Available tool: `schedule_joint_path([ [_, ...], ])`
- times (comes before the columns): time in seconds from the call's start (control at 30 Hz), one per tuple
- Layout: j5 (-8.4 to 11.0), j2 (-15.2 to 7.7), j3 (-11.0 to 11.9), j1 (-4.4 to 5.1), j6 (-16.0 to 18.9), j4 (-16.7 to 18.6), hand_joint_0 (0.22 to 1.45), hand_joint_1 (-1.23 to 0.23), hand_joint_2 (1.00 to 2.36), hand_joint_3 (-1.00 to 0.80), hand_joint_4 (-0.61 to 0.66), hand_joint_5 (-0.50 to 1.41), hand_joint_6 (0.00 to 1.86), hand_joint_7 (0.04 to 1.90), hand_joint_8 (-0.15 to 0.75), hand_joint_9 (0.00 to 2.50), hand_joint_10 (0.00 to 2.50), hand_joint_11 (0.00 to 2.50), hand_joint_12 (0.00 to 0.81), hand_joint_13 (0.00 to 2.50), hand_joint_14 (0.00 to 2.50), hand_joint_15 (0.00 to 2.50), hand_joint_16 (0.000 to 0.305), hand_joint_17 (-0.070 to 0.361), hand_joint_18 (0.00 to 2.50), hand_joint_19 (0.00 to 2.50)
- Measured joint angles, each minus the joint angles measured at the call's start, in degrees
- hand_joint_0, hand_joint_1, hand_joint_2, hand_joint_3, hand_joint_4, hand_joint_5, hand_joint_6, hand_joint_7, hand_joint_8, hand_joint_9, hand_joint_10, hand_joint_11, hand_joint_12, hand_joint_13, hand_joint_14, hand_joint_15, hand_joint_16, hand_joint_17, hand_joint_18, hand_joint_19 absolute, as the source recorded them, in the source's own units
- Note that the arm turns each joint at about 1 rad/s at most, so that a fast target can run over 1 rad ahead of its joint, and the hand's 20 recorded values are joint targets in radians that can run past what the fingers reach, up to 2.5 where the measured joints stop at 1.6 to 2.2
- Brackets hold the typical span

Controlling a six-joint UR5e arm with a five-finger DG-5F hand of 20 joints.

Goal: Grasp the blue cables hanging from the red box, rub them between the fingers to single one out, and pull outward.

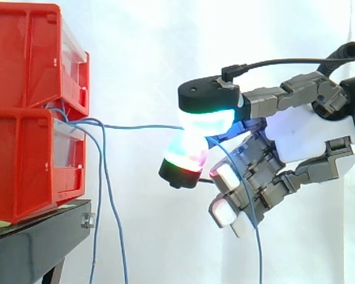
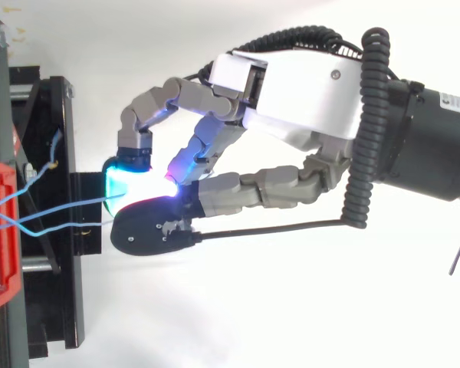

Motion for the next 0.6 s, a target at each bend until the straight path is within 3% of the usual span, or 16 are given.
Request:
schedule_joint_path([
  [0.6, 0.11, 0.03, -0.03, -0.23, -0.82, -1.4, 0.63, -0.81, 1.01, 0.05, -0.01, -0.11, 0.92, 1.23, 0.341, 1.22, 0.02, 0.71, 0.406, 1.06, 0.02, 0.58, 0.059, 0.132, 0.92, 0.48],
])
